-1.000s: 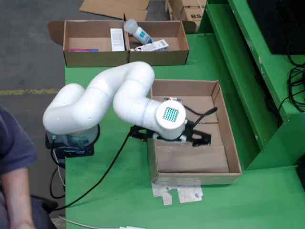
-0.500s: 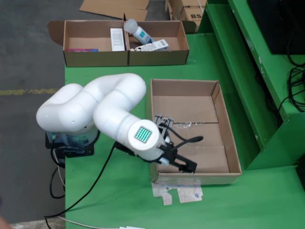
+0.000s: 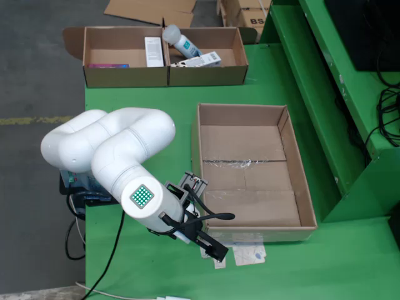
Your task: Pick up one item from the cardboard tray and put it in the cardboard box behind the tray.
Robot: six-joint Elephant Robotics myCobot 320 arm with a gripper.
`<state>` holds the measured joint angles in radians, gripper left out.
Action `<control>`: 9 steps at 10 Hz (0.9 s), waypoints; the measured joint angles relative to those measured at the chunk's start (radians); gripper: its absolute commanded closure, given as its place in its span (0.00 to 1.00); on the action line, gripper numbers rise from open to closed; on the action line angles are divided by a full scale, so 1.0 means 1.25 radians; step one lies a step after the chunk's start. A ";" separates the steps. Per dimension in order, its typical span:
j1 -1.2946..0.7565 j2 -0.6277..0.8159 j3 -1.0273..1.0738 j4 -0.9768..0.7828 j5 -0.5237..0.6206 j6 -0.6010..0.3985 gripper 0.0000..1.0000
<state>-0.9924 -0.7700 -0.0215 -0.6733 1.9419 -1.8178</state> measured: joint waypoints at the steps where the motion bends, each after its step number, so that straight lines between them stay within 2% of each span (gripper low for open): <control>1: -0.007 0.000 0.000 0.000 0.000 0.000 0.00; 9: -0.009 0.000 0.000 0.000 0.001 -0.001 0.00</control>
<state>-1.0032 -0.7700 -0.0215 -0.6733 1.9434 -1.8192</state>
